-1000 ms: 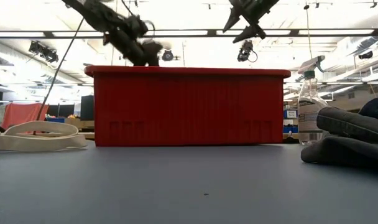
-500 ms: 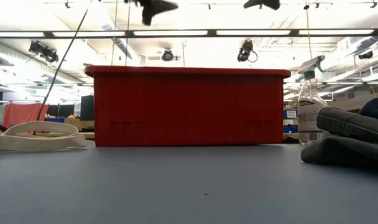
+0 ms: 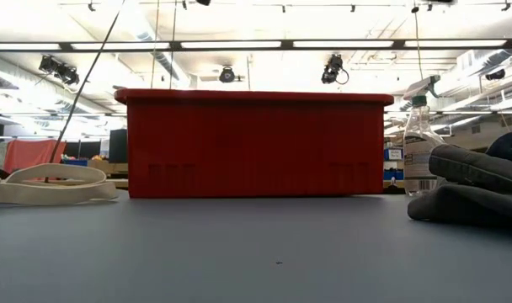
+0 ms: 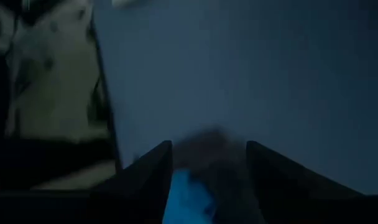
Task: Fold Laundry from Bin
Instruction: Put the stacked folded shorts into the laundry bin
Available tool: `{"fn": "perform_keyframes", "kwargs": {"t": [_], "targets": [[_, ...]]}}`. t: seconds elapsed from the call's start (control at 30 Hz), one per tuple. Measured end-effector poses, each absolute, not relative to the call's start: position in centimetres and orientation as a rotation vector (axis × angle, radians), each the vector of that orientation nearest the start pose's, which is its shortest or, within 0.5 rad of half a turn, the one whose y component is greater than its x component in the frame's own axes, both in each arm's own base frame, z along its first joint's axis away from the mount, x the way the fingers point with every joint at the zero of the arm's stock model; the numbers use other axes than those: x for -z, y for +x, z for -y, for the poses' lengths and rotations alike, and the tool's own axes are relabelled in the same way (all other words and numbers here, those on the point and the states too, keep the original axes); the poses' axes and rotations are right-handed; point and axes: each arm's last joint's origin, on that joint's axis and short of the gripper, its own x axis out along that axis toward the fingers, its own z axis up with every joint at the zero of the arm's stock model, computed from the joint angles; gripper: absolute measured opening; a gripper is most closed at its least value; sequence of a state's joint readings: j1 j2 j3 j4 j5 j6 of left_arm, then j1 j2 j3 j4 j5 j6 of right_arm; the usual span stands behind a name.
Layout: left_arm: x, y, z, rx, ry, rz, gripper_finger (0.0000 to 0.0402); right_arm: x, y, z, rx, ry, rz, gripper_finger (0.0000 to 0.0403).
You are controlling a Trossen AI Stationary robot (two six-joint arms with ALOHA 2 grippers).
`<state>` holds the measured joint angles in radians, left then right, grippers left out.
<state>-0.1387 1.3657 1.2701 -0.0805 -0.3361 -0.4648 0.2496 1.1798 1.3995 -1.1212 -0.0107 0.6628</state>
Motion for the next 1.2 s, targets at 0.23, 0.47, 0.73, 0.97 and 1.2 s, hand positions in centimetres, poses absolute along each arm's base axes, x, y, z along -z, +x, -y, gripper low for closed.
{"fn": "perform_keyframes", "kwargs": {"t": [0.23, 0.47, 0.73, 0.97, 1.2], "targets": [[-35.4, 32.1, 8.7, -0.273, -0.614, -0.167, 0.018, -30.3, 16.7, -11.3, -0.091, 0.486, -1.18, 0.0202], [-31.7, 32.6, 12.2, -0.284, -0.696, -0.342, 0.018, -24.0, 14.7, -14.4, -0.068, 0.469, -1.335, 0.0201], [-27.5, 32.5, 13.7, -0.425, -0.787, -0.54, 0.018, -16.1, 16.3, -15.9, -0.016, 0.551, -1.357, 0.0201], [-27.1, 31.5, 12.5, -0.518, -0.792, -0.644, 0.0181, -13.3, 19.4, -14.9, 0.033, 0.662, -1.259, 0.02], [-28.2, 29.7, 10.0, -0.609, -0.789, -0.73, 0.0181, -13.5, 24.3, -8.9, 0.192, 0.73, -0.948, 0.02]]}}
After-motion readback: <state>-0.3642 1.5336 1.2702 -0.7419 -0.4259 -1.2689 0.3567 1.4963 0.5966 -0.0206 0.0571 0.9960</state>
